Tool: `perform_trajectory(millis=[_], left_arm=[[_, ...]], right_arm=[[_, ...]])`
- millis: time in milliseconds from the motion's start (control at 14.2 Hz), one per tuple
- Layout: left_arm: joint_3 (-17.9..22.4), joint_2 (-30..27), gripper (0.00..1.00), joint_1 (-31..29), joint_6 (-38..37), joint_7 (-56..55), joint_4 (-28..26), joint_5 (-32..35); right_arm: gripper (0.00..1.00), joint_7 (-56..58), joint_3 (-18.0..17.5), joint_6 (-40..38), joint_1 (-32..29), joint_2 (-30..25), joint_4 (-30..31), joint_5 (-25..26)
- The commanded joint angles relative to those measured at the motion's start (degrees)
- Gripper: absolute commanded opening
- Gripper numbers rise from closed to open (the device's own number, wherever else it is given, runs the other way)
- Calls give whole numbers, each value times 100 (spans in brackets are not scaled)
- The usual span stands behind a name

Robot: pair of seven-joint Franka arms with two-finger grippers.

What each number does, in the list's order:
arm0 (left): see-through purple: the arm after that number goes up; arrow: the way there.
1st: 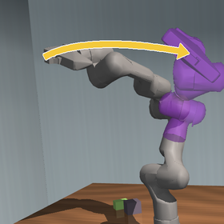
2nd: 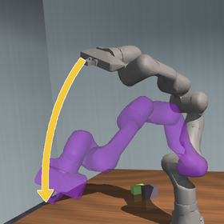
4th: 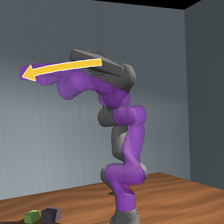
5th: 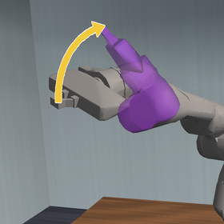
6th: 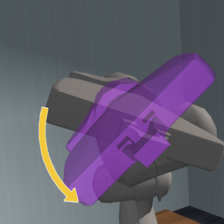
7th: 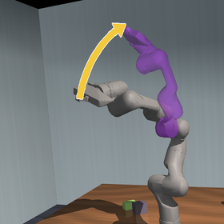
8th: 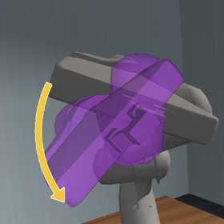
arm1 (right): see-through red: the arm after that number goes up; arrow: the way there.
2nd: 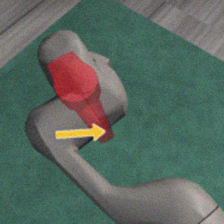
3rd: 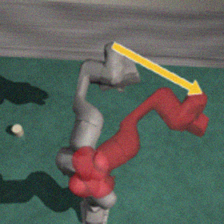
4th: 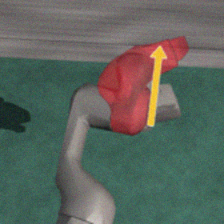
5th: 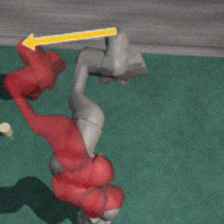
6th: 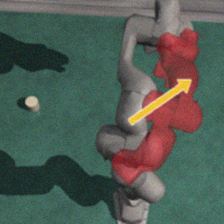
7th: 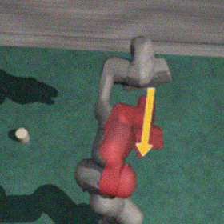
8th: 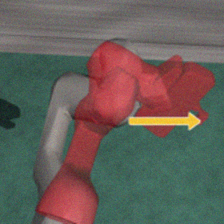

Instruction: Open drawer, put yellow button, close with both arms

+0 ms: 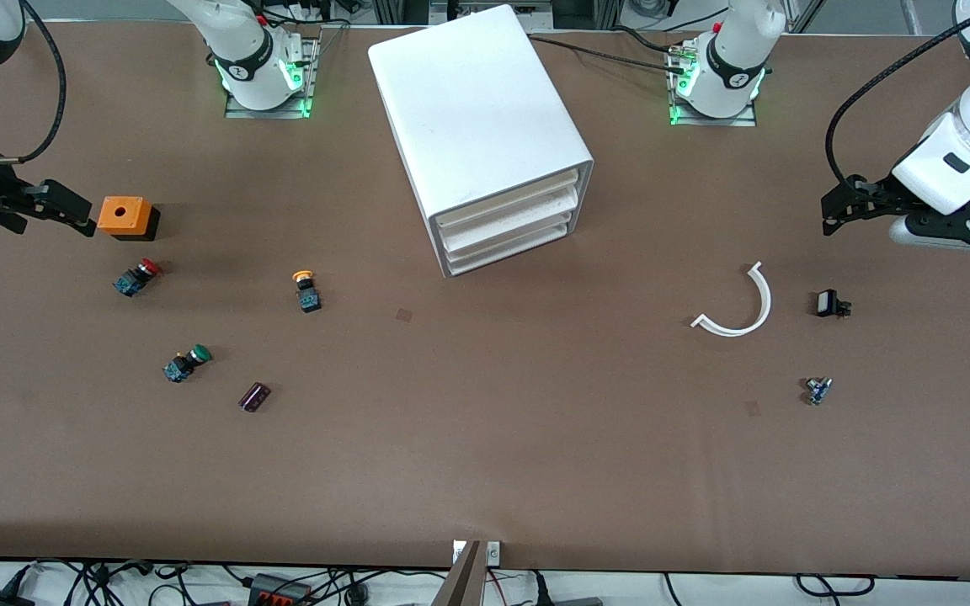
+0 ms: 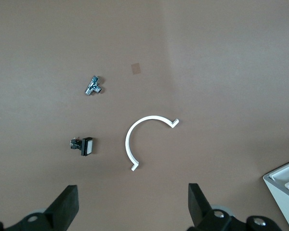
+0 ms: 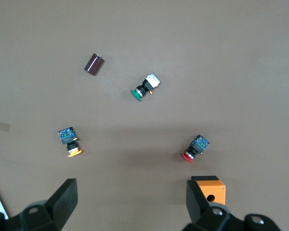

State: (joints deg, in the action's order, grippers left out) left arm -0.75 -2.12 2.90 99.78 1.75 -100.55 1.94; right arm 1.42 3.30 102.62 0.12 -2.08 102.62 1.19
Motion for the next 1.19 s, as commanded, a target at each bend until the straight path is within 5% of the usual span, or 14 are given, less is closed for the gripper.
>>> perform_trajectory(millis=[0,843,1124], left_arm=[[-4,62,100,-18,-135,107,167,-54],[-4,62,100,-9,-179,72,176,-71],[-48,413,100,70,-581,115,701,-80]], right_arm=[[100,42,-5,4,-30,-117,109,-14],[100,42,-5,-5,-4,-117,100,-14],[100,42,-13,4,5,-117,91,-14]])
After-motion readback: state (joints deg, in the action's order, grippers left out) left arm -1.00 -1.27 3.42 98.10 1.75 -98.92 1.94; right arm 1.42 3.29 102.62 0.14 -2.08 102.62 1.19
